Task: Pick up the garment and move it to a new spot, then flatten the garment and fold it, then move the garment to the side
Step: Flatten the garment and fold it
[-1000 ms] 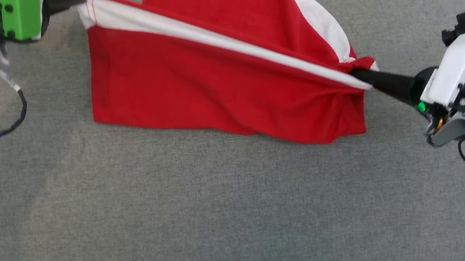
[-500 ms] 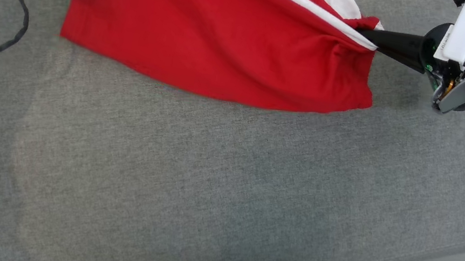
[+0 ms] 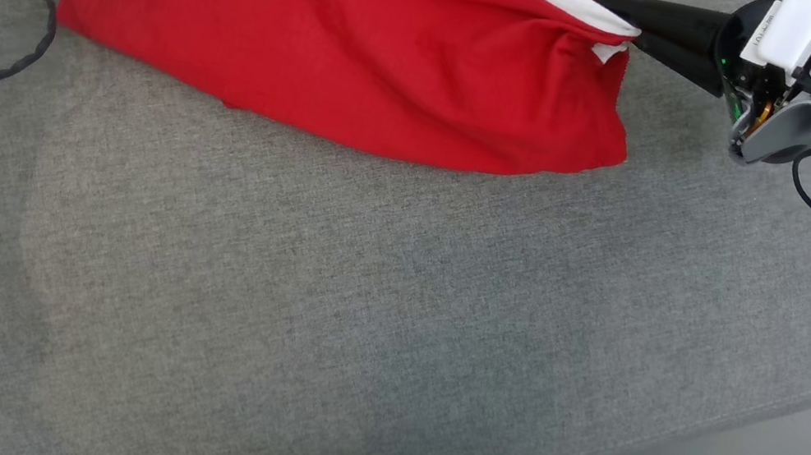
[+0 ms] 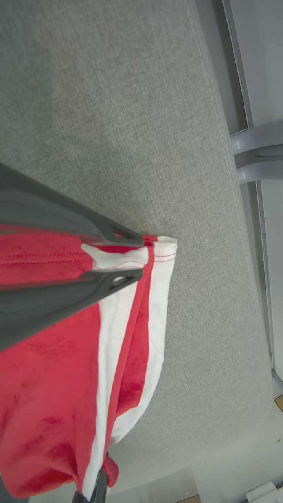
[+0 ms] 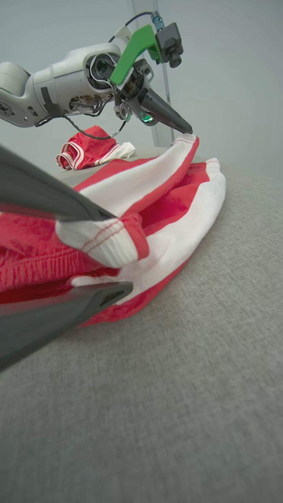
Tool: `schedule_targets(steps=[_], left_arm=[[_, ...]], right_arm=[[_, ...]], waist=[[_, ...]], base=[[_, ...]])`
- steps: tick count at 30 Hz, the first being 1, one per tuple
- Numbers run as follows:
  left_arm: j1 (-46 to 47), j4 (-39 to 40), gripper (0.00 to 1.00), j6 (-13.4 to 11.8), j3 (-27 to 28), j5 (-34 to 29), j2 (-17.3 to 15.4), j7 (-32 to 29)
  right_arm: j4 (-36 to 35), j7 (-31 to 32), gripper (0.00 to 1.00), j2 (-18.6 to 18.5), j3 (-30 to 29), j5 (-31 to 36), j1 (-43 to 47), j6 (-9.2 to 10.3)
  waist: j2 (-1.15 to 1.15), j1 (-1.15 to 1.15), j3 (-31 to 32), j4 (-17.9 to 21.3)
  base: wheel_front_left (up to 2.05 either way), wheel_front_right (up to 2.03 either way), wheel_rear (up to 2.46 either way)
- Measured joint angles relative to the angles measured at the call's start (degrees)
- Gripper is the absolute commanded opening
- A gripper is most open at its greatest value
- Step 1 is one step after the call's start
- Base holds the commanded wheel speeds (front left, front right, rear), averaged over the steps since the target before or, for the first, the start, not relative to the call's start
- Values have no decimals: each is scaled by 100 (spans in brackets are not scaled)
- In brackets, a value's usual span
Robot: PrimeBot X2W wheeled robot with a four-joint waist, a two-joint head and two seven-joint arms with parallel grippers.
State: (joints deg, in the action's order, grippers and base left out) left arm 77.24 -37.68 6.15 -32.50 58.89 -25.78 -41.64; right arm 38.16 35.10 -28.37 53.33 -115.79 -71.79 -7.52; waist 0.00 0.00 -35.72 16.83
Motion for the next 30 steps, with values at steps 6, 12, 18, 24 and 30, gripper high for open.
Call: schedule_targets(steps=[6, 12, 18, 24, 30], left_arm=[[-35, -146, 100, 99, -140, 38, -62, 253], [-543, -67, 100, 118, -721, -24, -413, 15], [-918, 127, 100, 118, -1116, 113, -726, -250], [-1060, 71, 100, 119, -1289, 260, -801, -569], [-981, -103, 100, 123, -1403, 160, -766, -648]], right_arm=[[3, -201, 100, -136, 245, -165, 1, 1], [-227, -714, 100, -443, 312, -258, 169, 2], [-878, -1935, 100, -975, -92, -211, 561, 3], [-1652, -3040, 100, -1362, -445, 4, 1315, 4], [-2269, -3878, 100, -1491, -611, 335, 2024, 3]], waist=[[0, 0, 273, 2], [0, 0, 655, 52], [0, 0, 921, 173], [0, 0, 889, 366], [0, 0, 767, 530]], base=[[0, 0, 0], [0, 0, 0], [0, 0, 0], [0, 0, 0], [0, 0, 0]])
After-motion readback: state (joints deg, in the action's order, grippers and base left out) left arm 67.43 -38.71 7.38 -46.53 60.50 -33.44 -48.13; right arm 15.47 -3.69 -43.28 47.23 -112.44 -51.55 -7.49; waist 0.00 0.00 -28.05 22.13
